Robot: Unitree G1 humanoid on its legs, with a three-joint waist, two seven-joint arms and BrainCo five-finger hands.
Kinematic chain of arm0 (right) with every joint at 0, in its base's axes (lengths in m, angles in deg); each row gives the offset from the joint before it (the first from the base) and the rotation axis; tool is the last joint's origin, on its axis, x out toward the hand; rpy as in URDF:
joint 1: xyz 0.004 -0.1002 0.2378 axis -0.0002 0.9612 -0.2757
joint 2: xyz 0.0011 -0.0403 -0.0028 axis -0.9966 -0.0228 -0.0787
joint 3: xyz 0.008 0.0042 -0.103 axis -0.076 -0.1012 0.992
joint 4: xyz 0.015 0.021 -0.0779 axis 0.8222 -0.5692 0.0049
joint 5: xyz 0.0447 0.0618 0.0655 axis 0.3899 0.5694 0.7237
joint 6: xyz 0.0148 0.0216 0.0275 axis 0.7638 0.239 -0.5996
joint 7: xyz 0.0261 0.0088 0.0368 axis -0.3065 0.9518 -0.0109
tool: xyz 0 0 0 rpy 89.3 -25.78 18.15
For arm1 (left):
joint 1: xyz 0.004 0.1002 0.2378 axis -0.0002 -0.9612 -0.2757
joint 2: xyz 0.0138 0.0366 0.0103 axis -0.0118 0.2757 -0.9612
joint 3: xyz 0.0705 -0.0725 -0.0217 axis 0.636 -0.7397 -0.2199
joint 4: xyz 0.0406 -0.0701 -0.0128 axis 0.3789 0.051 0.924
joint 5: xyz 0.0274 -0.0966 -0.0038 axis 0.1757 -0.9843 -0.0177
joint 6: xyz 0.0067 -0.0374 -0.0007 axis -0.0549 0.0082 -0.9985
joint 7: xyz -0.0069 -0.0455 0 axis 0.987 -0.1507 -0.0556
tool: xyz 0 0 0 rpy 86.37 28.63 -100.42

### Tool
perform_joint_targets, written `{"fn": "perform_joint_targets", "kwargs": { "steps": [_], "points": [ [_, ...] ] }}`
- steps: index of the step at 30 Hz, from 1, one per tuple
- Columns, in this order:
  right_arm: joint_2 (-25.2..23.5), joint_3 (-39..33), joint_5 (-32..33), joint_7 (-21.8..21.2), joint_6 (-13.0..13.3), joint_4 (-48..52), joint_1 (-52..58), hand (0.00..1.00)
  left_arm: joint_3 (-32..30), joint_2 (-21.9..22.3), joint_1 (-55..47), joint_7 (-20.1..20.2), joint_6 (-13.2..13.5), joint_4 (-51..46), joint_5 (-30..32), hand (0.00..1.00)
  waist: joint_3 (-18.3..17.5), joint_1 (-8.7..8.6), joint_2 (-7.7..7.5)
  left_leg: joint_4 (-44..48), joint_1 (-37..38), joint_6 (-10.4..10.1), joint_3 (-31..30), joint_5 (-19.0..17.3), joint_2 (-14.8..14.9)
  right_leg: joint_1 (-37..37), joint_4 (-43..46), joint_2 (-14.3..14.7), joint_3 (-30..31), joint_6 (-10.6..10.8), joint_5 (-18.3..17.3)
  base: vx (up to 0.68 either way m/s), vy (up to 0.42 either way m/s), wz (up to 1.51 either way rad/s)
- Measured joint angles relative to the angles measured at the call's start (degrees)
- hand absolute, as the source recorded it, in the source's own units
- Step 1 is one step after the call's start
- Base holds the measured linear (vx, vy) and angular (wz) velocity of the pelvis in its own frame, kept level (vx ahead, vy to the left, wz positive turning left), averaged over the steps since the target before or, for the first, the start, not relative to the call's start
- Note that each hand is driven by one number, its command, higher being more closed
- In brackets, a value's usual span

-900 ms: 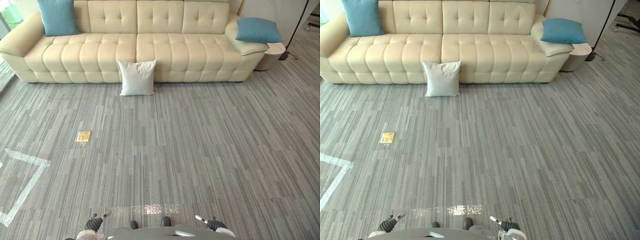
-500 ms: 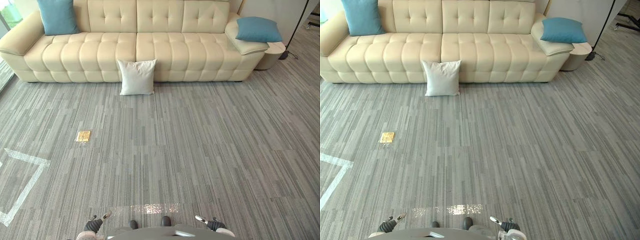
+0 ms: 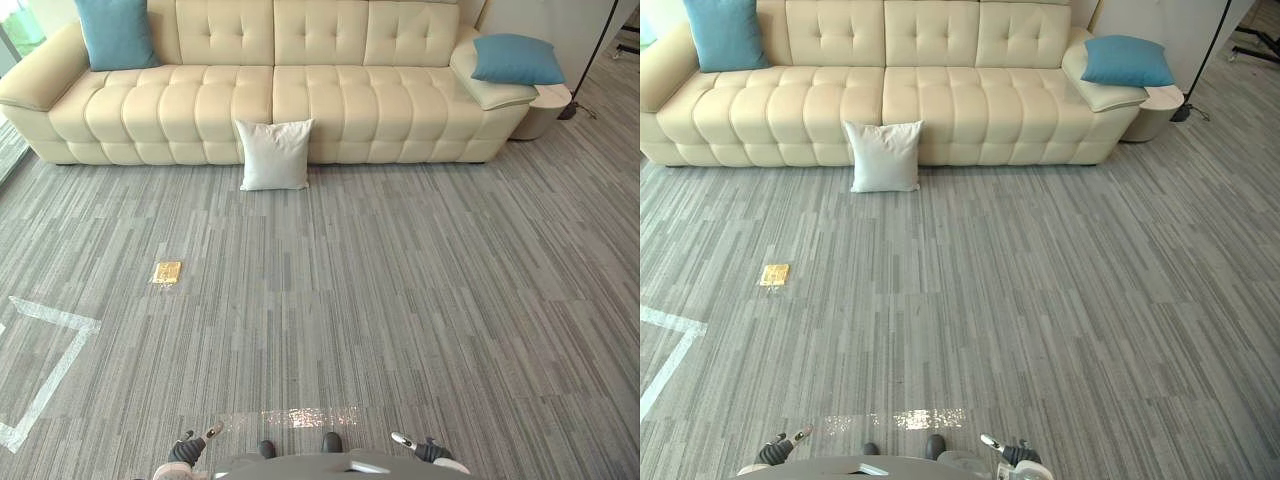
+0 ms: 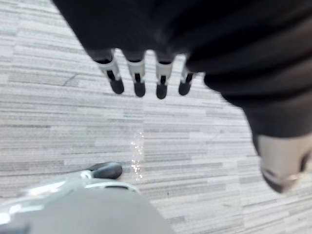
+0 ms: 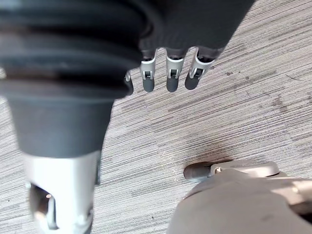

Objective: Pick up cushions and gather them together orderly.

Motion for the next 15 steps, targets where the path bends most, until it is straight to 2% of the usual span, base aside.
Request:
{"fn": "perform_joint_targets", "kwargs": {
  "steps": [15],
  "points": [
    [-0.3,-0.9,0.1,0.0,0.0,-0.2,0.0,0.00,0.0,-0.3,0.0,0.0,0.0,0.0,0.0,0.00,0.4,-0.27,-0.47,0.0,-0.4,0.0,-0.3,0.0,0.0,-0.3,0.0,0.0,-0.5,0.1,-0.2,0.00,0.000,0.00]
  ]
}}
